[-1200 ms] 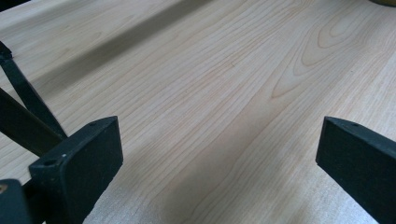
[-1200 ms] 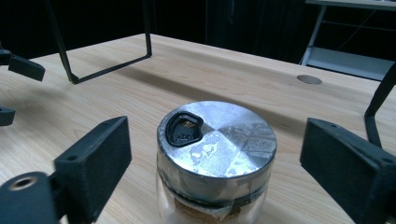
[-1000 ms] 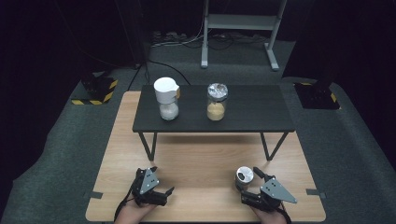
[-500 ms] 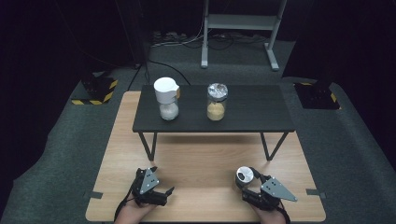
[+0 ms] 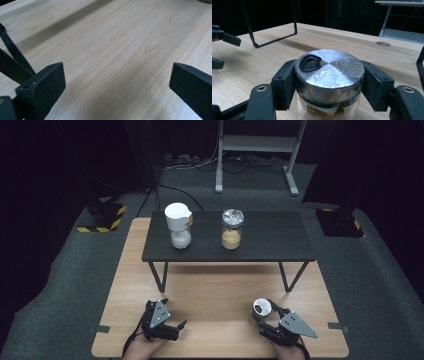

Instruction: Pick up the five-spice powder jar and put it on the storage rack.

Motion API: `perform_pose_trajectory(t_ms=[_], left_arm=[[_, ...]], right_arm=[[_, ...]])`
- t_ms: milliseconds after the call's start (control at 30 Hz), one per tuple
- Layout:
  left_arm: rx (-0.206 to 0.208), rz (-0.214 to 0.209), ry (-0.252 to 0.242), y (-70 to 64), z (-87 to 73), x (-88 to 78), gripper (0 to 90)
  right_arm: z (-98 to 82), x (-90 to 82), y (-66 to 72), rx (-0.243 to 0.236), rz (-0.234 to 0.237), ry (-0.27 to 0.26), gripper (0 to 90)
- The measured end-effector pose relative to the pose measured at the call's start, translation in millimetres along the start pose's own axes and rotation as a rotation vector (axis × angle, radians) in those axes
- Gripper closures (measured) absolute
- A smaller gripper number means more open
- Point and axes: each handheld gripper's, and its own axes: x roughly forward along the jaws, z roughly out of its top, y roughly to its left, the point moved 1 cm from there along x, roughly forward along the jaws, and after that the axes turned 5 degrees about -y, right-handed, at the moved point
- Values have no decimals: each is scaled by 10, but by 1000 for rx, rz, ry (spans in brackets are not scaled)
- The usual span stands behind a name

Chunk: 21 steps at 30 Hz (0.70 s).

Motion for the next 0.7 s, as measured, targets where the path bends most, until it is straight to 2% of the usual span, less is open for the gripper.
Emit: perform_pose_trajectory(t_ms=[333, 700], left_arm=[[1, -1, -1, 0, 0, -1, 9], [3, -1, 1, -3, 1, 1, 9]], right_arm=[[18, -9, -18, 16, -15, 1, 348], [127, -76, -65, 18, -44, -39, 347]])
